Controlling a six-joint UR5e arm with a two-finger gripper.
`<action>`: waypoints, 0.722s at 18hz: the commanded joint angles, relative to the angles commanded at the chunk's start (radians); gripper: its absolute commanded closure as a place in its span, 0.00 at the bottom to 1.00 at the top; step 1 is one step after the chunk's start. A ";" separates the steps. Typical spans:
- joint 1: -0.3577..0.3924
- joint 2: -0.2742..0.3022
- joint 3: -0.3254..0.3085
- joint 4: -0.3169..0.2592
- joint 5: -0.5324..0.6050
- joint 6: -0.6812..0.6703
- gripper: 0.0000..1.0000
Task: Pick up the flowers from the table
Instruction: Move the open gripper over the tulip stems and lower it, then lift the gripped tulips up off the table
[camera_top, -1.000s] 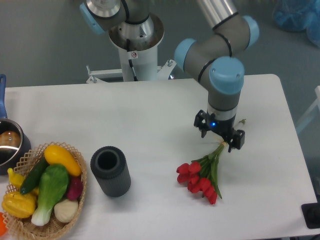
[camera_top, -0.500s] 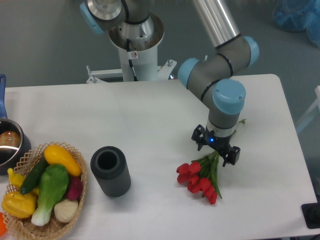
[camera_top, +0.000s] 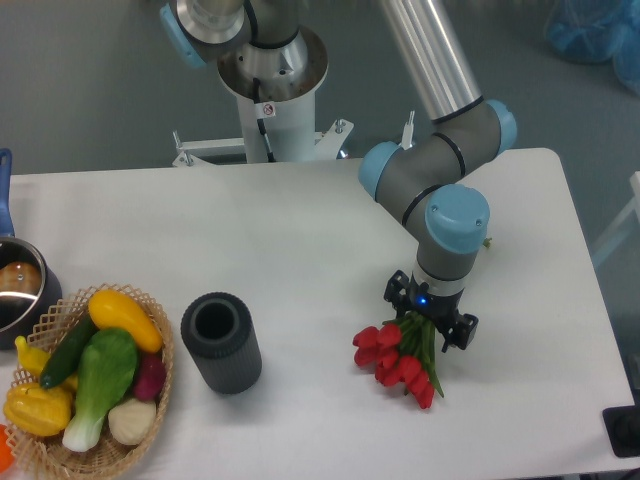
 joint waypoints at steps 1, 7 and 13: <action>0.003 0.002 0.000 -0.002 0.000 0.005 0.97; 0.035 0.035 0.037 -0.005 0.006 0.005 1.00; 0.069 0.121 0.089 -0.031 -0.060 -0.005 1.00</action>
